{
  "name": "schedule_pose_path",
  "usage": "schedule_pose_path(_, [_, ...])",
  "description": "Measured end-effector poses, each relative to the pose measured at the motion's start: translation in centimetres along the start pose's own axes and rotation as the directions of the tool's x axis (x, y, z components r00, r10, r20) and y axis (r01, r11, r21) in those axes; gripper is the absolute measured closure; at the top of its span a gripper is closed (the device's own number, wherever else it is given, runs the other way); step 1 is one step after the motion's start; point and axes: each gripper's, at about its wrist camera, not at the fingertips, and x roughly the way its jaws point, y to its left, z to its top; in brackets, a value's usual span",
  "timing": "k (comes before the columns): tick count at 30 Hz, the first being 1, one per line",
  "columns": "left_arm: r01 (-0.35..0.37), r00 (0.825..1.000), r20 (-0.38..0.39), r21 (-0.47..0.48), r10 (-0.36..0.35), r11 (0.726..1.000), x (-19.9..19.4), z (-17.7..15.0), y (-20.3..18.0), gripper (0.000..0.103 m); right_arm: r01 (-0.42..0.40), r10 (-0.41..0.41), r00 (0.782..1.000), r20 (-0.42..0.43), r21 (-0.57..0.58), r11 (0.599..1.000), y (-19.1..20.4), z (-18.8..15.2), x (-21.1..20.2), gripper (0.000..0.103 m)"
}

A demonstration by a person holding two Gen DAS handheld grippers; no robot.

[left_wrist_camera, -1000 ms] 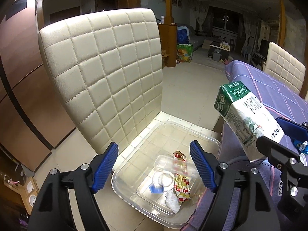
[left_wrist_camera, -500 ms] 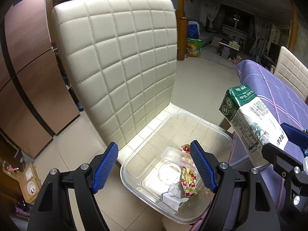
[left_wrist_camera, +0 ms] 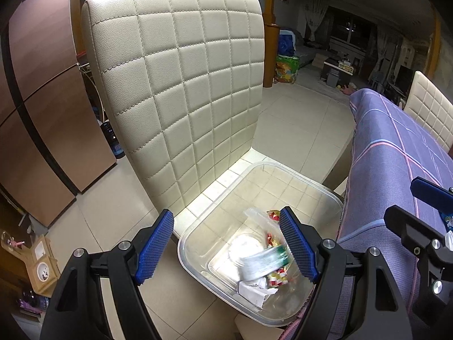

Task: Collect trash
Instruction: 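Move both tools back over the table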

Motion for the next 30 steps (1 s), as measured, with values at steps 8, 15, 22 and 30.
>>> schedule_pose_path(8, [0.017,1.0,0.011,0.004,-0.017,1.0,-1.3,-0.2,-0.4,0.028,0.005,-0.005,1.0,-0.01,0.021,1.0,-0.6,-1.0,-0.9,0.05])
schedule_pose_path(15, [0.059,0.998,0.009,0.051,-0.059,0.997,-3.0,-1.1,-2.4,0.028,0.027,-0.025,0.999,-0.038,0.066,0.997,-2.1,-3.5,-2.5,0.05])
schedule_pose_path(22, [0.121,0.993,-0.002,0.134,-0.122,0.983,-5.3,-2.2,-6.4,0.028,0.076,-0.071,0.997,-0.043,0.135,0.988,-4.7,-6.7,-5.6,0.05])
schedule_pose_path(30, [0.252,0.968,-0.072,0.259,-0.241,0.932,-7.6,-4.0,-12.9,0.028,0.165,-0.145,0.985,-0.095,0.263,0.95,-9.3,-11.1,-9.6,0.05])
